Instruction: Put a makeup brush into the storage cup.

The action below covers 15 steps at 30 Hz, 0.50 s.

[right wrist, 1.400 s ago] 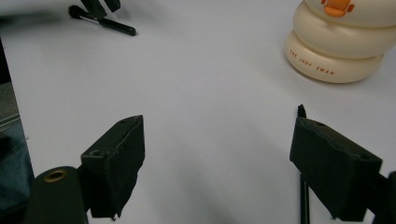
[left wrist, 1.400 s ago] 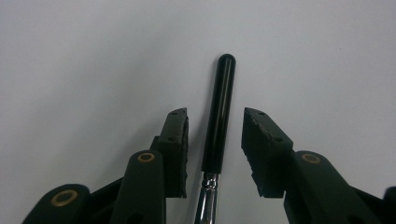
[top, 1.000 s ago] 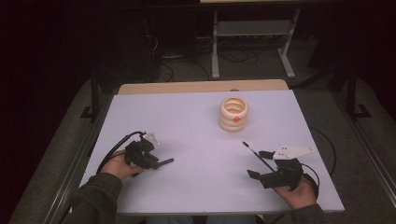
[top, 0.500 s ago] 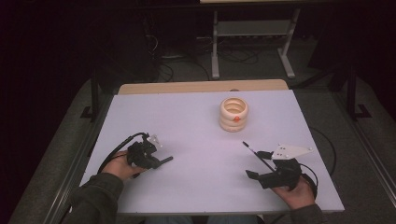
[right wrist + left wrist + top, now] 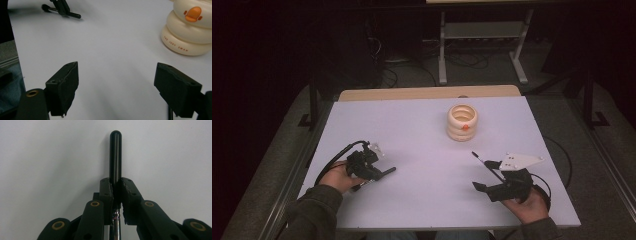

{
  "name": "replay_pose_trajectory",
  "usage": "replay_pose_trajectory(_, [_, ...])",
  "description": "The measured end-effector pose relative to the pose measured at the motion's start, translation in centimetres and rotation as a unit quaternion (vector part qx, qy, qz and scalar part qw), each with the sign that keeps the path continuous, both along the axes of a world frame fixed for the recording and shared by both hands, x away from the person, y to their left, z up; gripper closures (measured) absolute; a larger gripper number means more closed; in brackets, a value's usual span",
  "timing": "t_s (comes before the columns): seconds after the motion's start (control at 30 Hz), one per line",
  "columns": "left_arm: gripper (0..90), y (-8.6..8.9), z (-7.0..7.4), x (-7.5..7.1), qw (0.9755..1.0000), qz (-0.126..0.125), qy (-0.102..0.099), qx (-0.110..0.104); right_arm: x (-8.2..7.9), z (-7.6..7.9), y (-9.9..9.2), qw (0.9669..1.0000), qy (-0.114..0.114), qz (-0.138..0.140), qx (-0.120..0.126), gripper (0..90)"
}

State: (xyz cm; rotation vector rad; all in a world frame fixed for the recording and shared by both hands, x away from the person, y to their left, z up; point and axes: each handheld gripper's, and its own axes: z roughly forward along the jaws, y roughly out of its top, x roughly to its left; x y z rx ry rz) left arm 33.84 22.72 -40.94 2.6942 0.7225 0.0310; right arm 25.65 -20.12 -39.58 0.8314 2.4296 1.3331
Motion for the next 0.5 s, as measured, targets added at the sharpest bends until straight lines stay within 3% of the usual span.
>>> replay_pose_trajectory(0.13, [79.8, 0.0, 0.8, 0.0, 1.0, -0.005, -0.003, -0.003, 0.1, 0.7, 0.7, 0.9999, 0.003, 0.013, -0.002, 17.2])
replay_pose_trajectory(0.2, [79.8, -0.2, 1.2, -0.1, 0.9999, -0.003, -0.007, -0.015, 0.2, 1.2, 1.1, 0.9997, 0.005, 0.021, -0.006, 17.7])
replay_pose_trajectory(0.5, [79.7, -1.5, 3.7, -0.9, 0.9986, -0.03, -0.026, -0.035, 1.3, 3.2, 2.9, 0.9982, 0.015, 0.053, -0.025, 16.6])
